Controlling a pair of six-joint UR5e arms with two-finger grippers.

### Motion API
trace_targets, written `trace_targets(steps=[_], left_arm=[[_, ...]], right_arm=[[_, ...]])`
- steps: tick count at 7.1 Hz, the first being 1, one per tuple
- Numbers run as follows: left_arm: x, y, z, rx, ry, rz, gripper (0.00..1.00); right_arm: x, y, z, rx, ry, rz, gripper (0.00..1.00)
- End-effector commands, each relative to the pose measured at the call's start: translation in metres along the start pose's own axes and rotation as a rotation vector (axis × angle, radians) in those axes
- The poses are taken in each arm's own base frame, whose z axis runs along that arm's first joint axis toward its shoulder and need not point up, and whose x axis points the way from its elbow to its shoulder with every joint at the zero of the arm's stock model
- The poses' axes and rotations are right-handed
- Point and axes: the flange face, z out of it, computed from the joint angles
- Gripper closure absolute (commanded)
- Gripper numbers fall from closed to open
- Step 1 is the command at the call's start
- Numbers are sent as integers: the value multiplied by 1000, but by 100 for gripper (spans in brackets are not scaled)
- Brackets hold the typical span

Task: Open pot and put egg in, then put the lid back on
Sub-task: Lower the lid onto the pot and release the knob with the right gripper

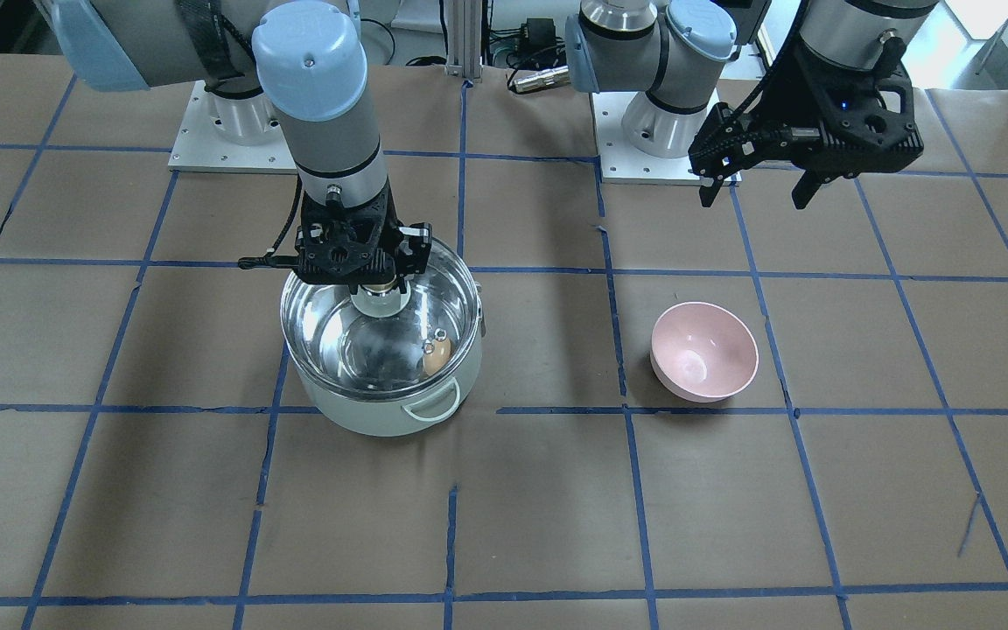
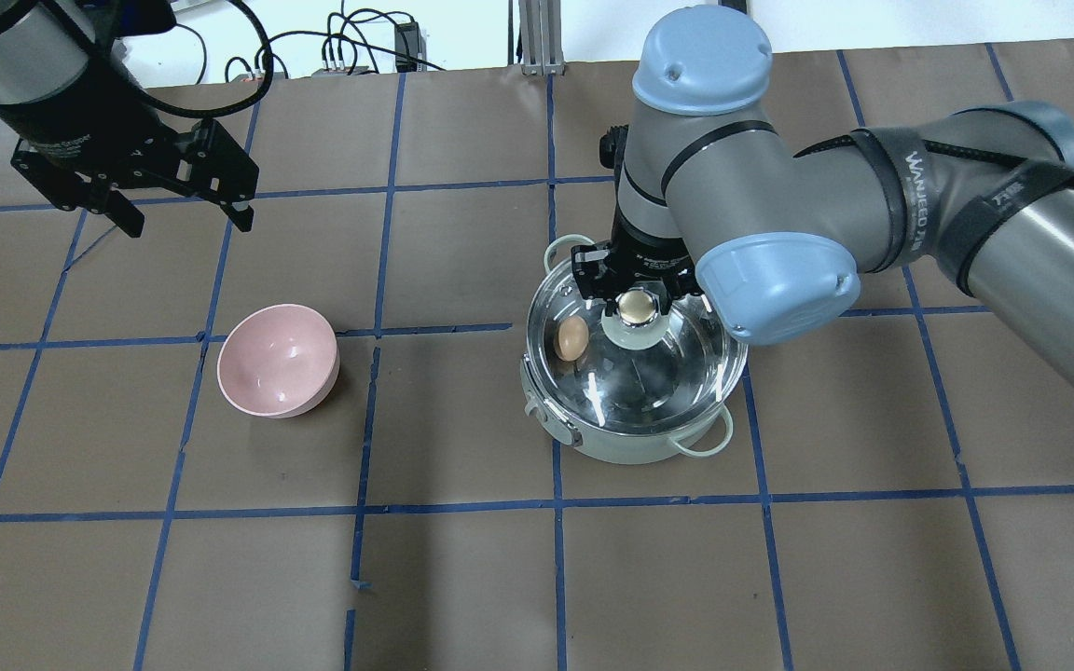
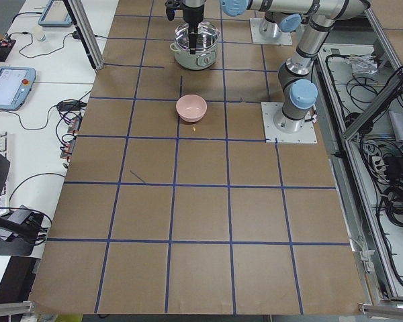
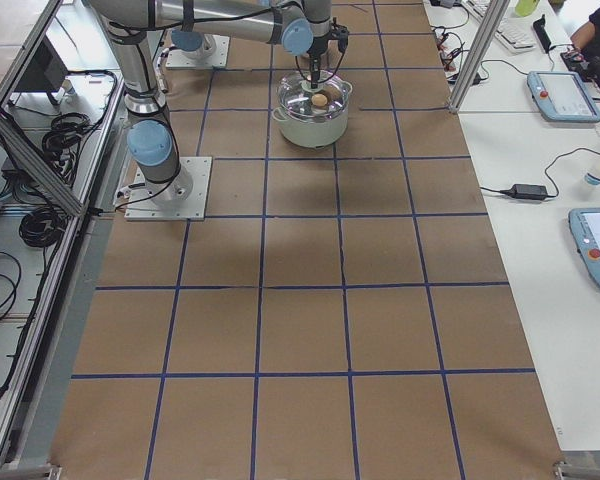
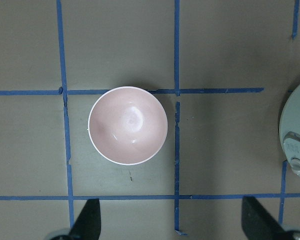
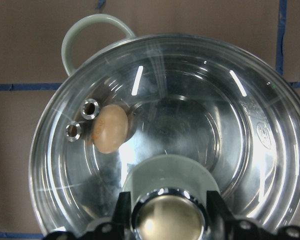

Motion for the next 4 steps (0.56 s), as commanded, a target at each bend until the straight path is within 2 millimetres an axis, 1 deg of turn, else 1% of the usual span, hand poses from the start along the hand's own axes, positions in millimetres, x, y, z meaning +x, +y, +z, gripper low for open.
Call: trace_targets(steps=[1, 3, 4], left_arm=[[0, 0, 0, 2, 0, 0, 0], [0, 0, 0, 2, 0, 0, 0], [0, 0, 0, 2, 0, 0, 0]], right_arm=[[0, 0, -1, 1, 0, 3, 32], [0, -1, -2, 6, -2, 1, 29], [4, -9, -11, 45, -2, -7, 26]])
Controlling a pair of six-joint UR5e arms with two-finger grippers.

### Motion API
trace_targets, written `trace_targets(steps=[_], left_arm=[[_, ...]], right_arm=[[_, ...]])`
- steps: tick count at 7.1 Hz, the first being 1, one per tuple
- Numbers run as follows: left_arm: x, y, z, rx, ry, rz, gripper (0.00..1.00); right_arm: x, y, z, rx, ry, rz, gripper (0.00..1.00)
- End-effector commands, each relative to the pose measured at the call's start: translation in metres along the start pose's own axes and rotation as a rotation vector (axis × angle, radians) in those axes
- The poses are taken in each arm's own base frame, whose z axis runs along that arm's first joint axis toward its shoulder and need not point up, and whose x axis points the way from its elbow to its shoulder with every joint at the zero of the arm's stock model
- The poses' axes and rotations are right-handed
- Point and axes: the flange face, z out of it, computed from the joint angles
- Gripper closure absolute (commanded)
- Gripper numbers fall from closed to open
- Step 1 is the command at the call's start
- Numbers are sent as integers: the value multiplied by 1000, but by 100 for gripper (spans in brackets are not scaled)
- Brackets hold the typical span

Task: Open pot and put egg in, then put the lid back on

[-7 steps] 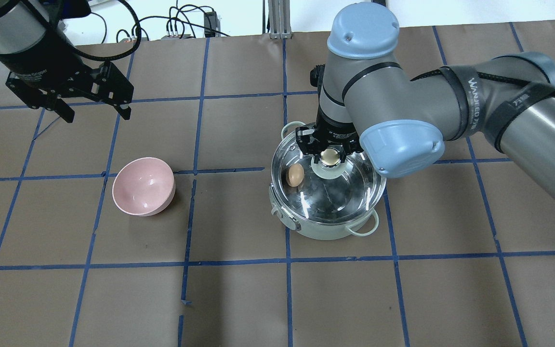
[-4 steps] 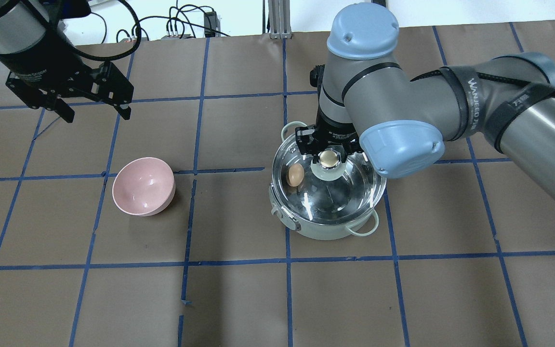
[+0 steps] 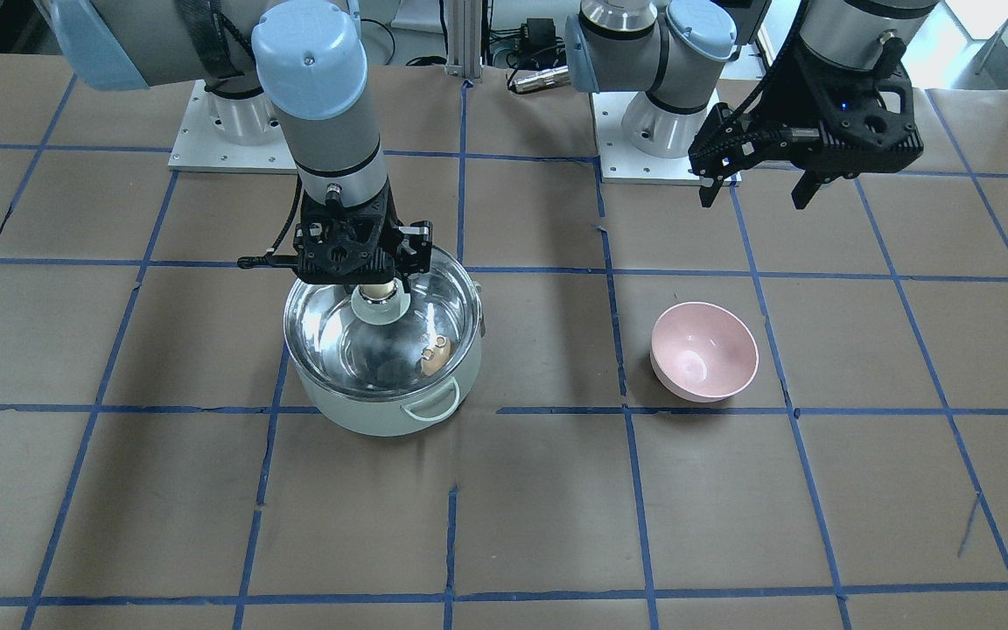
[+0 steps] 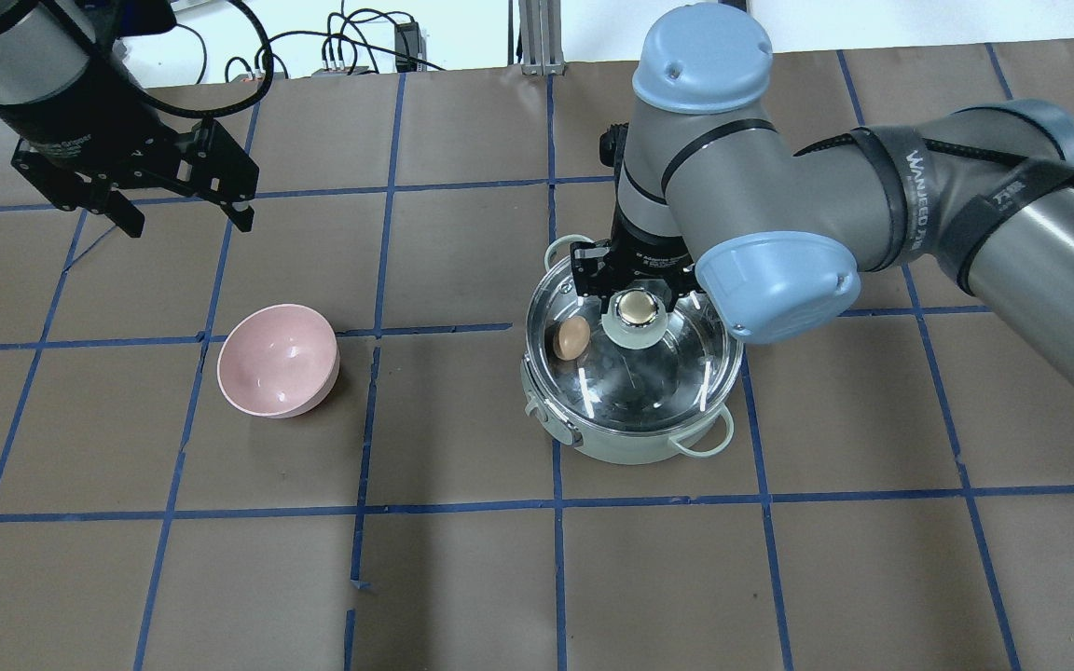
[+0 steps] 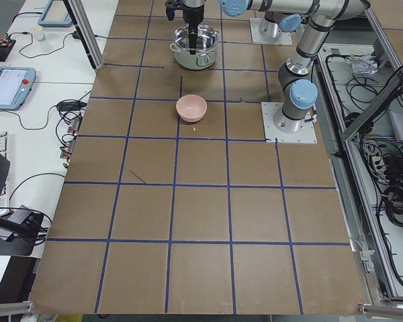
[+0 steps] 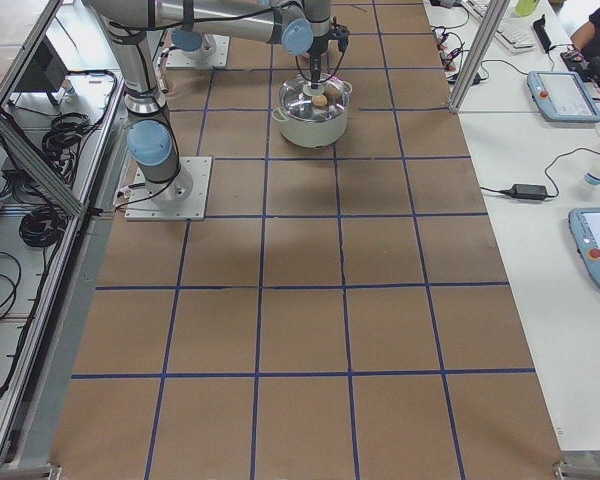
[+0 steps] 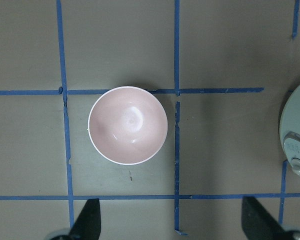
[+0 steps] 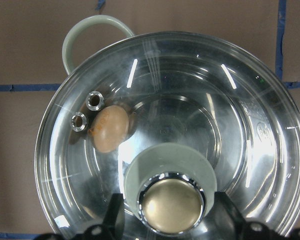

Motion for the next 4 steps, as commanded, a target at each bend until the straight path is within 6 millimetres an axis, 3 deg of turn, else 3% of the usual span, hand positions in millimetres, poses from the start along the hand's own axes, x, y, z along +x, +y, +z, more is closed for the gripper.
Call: trace_targets(steps=[1, 2, 4], left_arm=[[0, 0, 0, 1, -2, 0, 0], [0, 0, 0, 1, -2, 0, 0], [0, 0, 0, 1, -2, 0, 0]], right_arm=[[13, -19, -18, 80, -2, 14, 17], [39, -33, -31, 106, 23, 52, 4], [102, -31, -75, 140, 33, 79, 0]])
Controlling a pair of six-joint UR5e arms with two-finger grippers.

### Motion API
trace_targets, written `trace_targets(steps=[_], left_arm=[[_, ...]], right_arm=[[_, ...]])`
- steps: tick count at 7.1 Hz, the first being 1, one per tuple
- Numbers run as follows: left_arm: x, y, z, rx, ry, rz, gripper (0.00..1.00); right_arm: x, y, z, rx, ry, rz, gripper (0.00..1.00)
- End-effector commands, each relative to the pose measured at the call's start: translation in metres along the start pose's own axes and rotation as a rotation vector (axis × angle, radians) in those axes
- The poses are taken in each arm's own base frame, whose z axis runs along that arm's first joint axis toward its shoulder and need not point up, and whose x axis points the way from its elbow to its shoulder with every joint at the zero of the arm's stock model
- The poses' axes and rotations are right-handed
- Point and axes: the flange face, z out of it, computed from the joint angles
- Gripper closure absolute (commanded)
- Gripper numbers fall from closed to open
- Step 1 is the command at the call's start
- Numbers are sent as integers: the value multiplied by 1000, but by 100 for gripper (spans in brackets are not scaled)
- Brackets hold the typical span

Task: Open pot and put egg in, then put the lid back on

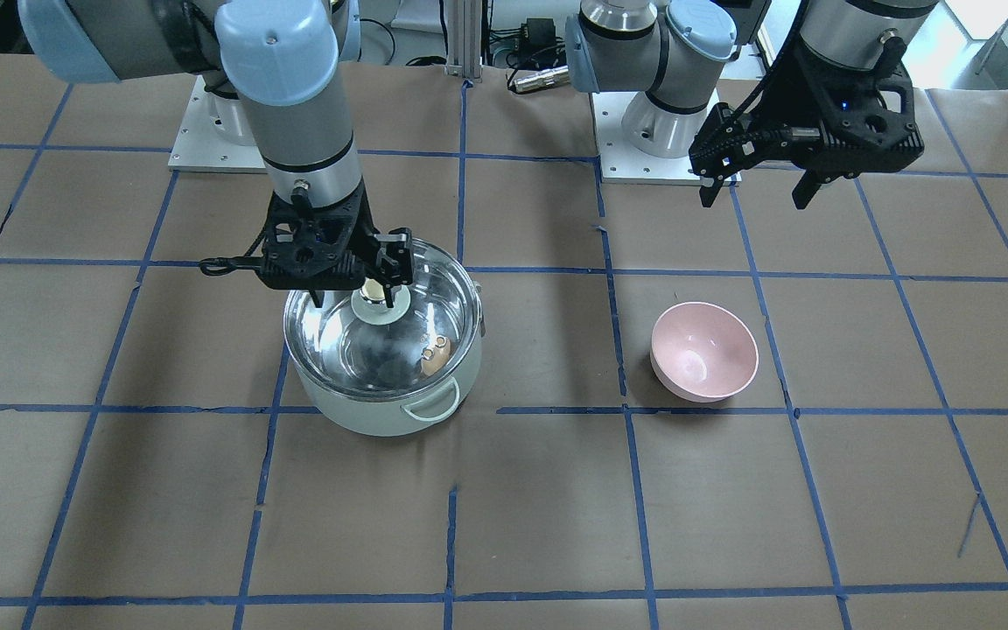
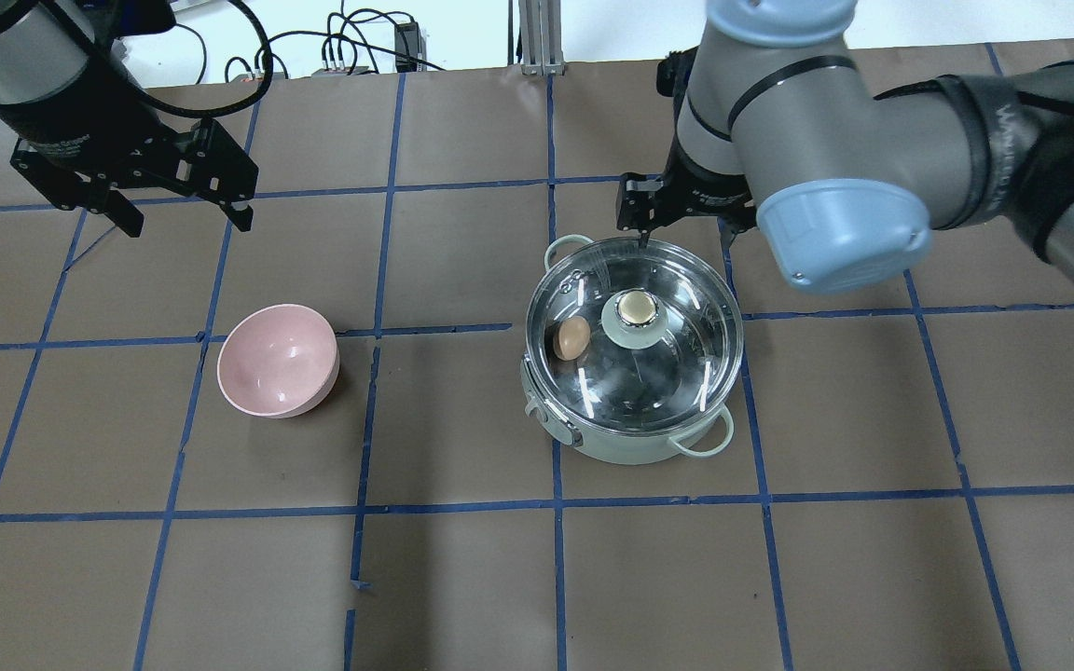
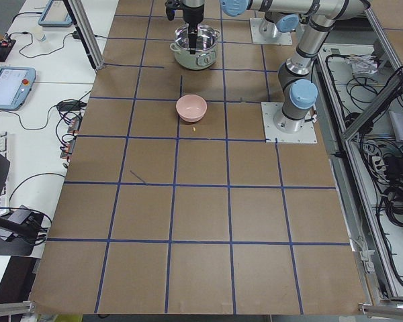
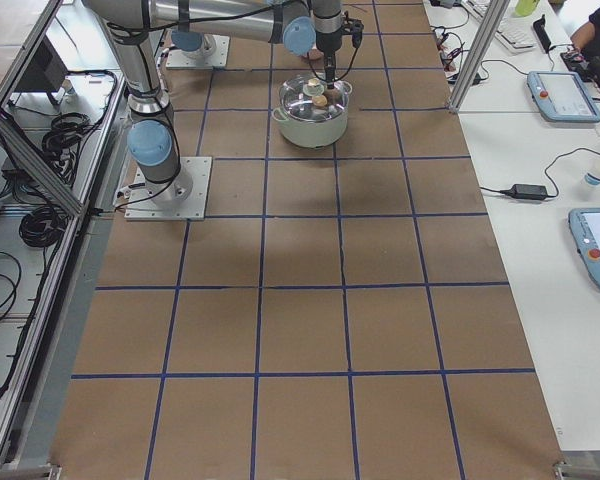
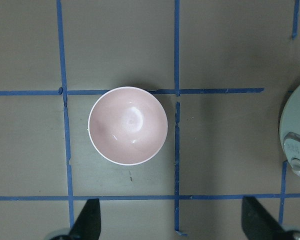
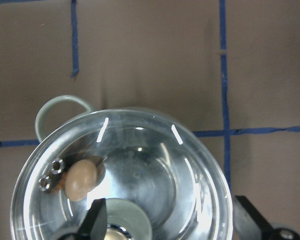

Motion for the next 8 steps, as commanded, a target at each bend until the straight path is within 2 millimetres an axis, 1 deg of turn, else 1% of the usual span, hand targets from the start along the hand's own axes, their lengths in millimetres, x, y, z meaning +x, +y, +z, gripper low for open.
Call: trace_targets(steps=[1, 2, 3, 4, 5, 8], left_arm=[[0, 0, 0, 0, 0, 0, 0], [0, 0, 0, 0, 0, 0, 0], [0, 0, 0, 0, 0, 0, 0], [0, 0, -1, 2, 0, 0, 0], [0, 0, -1, 1, -2, 0, 0], [0, -1, -2, -15, 0, -12, 0]], right_arm=[[67, -8, -39, 31, 19, 18, 0], [71, 2, -54, 22, 20, 18, 0], [71, 8, -62, -17, 24, 17, 0], [69, 9, -69, -44, 18, 17, 0], [69, 6, -79, -32, 15, 17, 0], [69, 11, -71, -70, 20, 29, 0]])
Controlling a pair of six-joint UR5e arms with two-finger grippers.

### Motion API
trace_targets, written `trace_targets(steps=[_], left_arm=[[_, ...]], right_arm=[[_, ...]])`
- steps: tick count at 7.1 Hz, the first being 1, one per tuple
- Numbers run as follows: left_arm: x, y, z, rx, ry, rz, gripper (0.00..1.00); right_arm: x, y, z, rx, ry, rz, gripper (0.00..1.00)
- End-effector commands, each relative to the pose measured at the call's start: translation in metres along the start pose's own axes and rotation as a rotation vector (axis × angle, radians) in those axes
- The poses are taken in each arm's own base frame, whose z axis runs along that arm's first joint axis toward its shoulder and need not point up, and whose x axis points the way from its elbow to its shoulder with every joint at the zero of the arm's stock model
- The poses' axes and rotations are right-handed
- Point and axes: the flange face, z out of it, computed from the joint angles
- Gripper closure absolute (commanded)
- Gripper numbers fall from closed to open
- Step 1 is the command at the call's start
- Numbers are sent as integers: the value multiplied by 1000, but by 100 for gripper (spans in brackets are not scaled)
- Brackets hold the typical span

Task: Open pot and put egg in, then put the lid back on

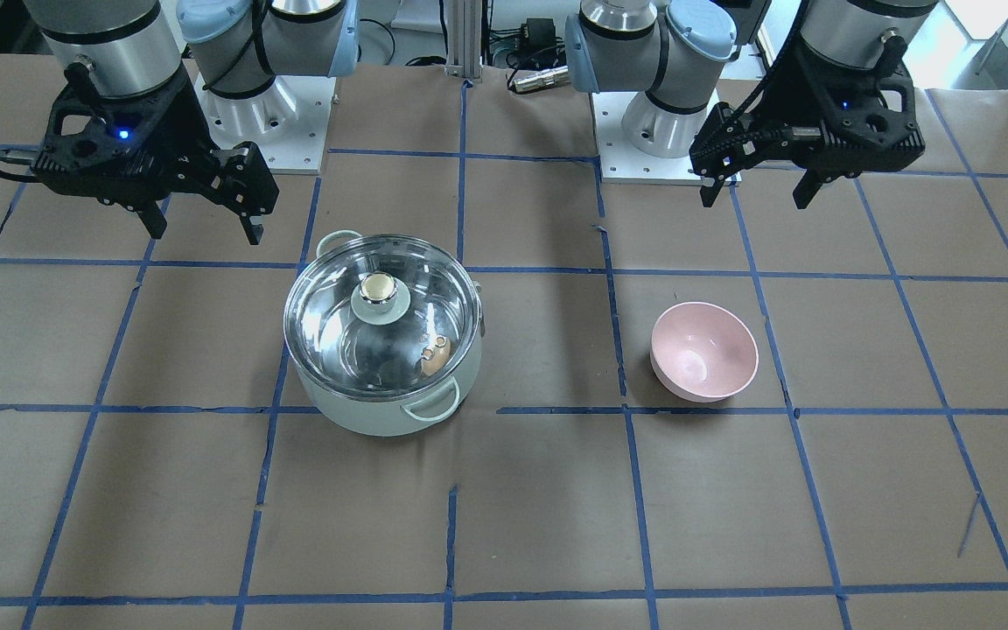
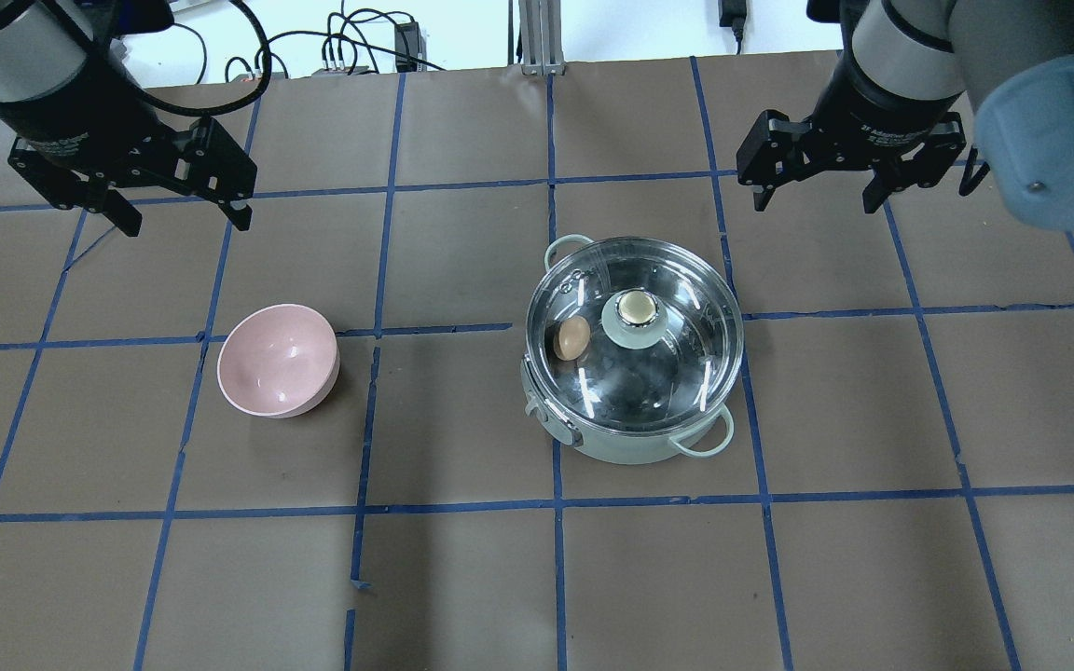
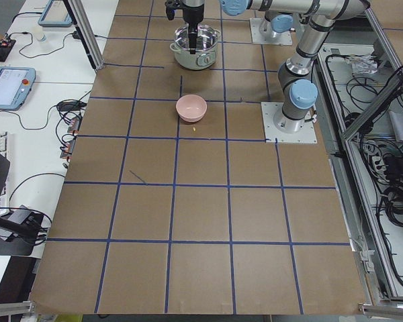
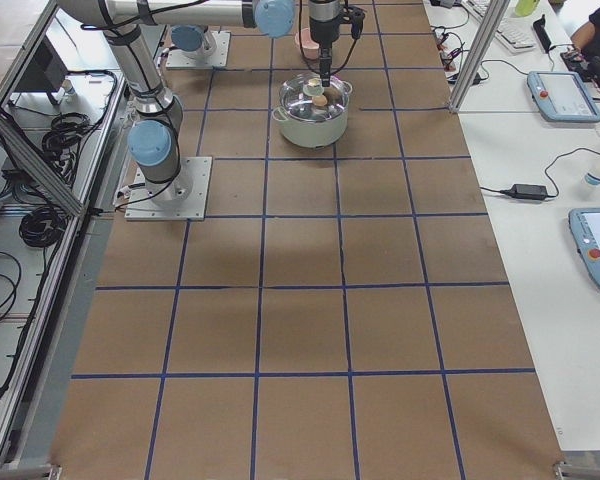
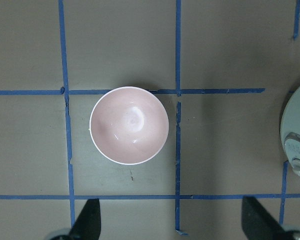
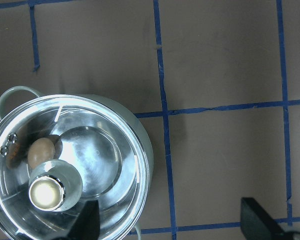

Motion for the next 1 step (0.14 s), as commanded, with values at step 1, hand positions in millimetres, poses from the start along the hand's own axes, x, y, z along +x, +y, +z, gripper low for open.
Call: trace_targets(steps=[1], left_arm=[[0, -2, -1, -7, 1, -5, 0]], right_arm=[[0, 2, 3, -22, 5, 6, 0]])
